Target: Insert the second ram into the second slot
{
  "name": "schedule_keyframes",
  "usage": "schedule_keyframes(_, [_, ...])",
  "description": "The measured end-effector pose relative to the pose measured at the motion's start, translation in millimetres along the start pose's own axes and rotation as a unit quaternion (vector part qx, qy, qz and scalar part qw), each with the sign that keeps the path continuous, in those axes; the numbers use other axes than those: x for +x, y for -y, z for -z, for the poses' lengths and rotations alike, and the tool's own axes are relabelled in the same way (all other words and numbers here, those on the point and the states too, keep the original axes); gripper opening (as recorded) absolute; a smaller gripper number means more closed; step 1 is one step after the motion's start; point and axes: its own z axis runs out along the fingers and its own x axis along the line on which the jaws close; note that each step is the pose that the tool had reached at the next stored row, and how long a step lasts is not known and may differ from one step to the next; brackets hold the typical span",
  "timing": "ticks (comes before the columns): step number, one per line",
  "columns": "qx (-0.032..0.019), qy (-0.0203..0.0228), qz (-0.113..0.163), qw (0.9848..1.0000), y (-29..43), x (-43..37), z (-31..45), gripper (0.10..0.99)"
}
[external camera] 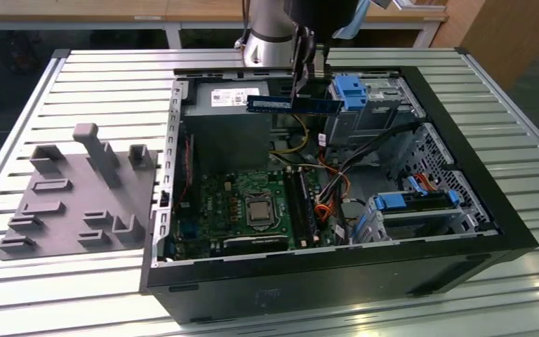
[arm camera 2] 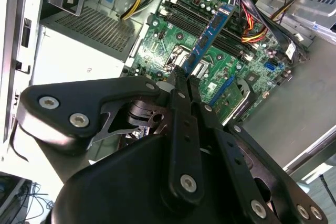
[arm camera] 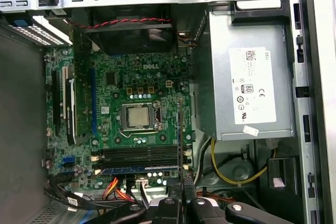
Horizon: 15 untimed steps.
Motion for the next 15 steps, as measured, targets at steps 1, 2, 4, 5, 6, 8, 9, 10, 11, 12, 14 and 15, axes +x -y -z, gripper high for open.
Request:
schedule_keyframes(1, [0.0000,0.0000,-0.001,1.0000,0.0,0.0,0.0,0.137])
schedule_keyframes(2, [0.0000,0.0001,-0.002,1.0000,0.0,0.0,0.0,0.137])
schedule_keyframes(4, [0.0001,0.0001,-0.004,1.0000,0.0,0.0,0.0,0.137])
schedule_keyframes(5, [0.0001,0.0002,-0.005,1.0000,0.0,0.0,0.0,0.137])
schedule_keyframes(6, [0.0001,0.0003,-0.007,1.0000,0.0,0.0,0.0,0.137])
schedule_keyframes(8, [0.0002,0.0004,-0.011,0.9999,0.0,0.0,0.0,0.137])
schedule_keyframes(9, [0.0002,0.0005,-0.013,0.9999,0.0,0.0,-0.1,0.137])
schedule_keyframes(10, [0.0002,0.0006,-0.015,0.9999,0.0,0.0,-0.1,0.137])
schedule_keyframes(11, [0.0003,0.0006,-0.017,0.9998,0.0,0.0,-0.1,0.137])
schedule_keyframes(12, [0.0003,0.0007,-0.019,0.9998,0.0,0.0,-0.1,0.137])
schedule_keyframes(14, [0.0004,0.0009,-0.024,0.9997,0.0,0.0,-0.1,0.137])
schedule_keyframes(15, [0.0004,0.0009,-0.026,0.9997,0.0,0.0,-0.2,0.137])
